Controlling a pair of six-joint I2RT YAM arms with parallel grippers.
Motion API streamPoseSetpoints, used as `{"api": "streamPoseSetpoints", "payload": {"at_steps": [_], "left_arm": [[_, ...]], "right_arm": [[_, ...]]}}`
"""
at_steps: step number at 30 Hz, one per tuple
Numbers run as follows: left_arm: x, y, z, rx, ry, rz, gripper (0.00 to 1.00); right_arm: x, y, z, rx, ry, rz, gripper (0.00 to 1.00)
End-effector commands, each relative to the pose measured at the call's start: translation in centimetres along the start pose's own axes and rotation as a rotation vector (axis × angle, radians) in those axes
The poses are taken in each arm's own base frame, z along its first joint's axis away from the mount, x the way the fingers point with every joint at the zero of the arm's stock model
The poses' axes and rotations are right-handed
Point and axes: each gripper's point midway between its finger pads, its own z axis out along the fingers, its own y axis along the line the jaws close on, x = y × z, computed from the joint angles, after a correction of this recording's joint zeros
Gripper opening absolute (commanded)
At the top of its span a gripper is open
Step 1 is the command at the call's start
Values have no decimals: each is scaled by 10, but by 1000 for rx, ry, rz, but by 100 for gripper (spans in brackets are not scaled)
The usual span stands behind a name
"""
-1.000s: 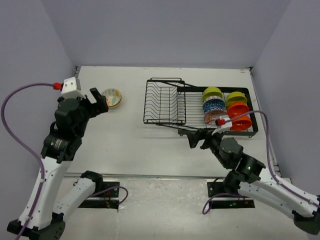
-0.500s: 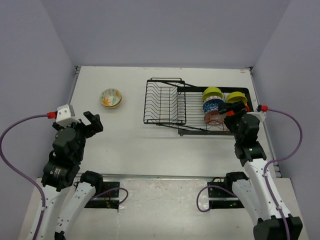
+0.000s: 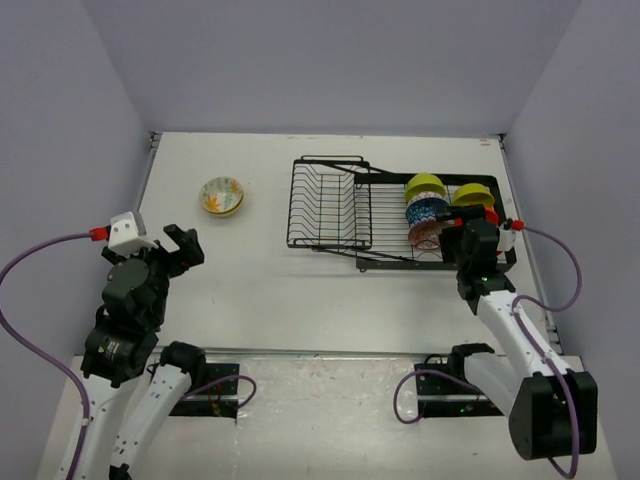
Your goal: Unload the bowls from the dish rack
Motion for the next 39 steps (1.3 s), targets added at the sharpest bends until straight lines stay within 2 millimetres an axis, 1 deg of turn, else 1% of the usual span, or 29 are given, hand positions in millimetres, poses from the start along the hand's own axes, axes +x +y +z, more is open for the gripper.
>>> {"api": "streamPoseSetpoints", "payload": {"at_steps": [1, 2, 4, 5, 9, 11, 12, 14, 18, 20, 21, 22, 23, 25, 27, 28, 30, 32, 35, 36, 39], "left_arm": [[-6, -2, 0, 13, -37, -26, 100], [-6, -3, 0, 14, -34, -24, 100], [-5, -3, 1, 15, -29, -21, 100], [-3, -5, 3, 20, -21, -17, 100], [-2, -6, 4, 21, -12, -10, 100], [-3, -5, 2, 20, -17, -12, 100], [-3, -4, 2, 18, -21, -14, 100], [-6, -4, 0, 20, -33, -20, 100], [-6, -4, 0, 23, -37, -22, 100], [-5, -5, 0, 25, -30, -18, 100], [-6, -5, 0, 25, -31, -17, 100], [-5, -6, 1, 28, -29, -16, 100], [-5, -6, 1, 27, -28, -16, 100], [-4, -6, 1, 31, -25, -13, 100], [-4, -7, 2, 31, -23, -11, 100], [-5, -7, 2, 33, -24, -12, 100], [-4, -7, 3, 32, -20, -10, 100], [-3, -7, 3, 31, -17, -7, 100], [-3, -7, 4, 30, -15, -6, 100], [-2, -7, 4, 30, -13, -5, 100], [-2, -8, 4, 31, -11, -3, 100]], "right_arm": [[-11, 5, 15, -18, -71, 107, 88], [-11, 9, 18, -38, -72, 117, 84], [-5, 3, 27, -23, -59, 128, 81], [-7, 13, 30, -53, -60, 133, 78], [0, 4, 45, -16, -47, 128, 73], [1, 1, 47, -10, -49, 142, 70], [2, -5, 48, 0, -48, 144, 69], [4, -10, 51, 5, -49, 168, 64], [6, -25, 57, 37, -54, 180, 59], [6, -25, 59, 27, -59, 193, 53], [7, -26, 59, 28, -59, 193, 52], [7, -26, 60, 29, -60, 192, 45], [5, -26, 60, 27, -67, 195, 42], [5, -28, 59, 24, -69, 200, 36], [6, -29, 56, 20, -68, 206, 34], [5, -28, 55, 17, -69, 208, 27], [4, -25, 53, 5, -71, 216, 22], [3, -24, 51, 1, -74, 222, 21], [1, -22, 49, -10, -79, 229, 15], [1, -20, 48, -19, -80, 229, 10], [0, -19, 47, -28, -80, 227, 6]]}}
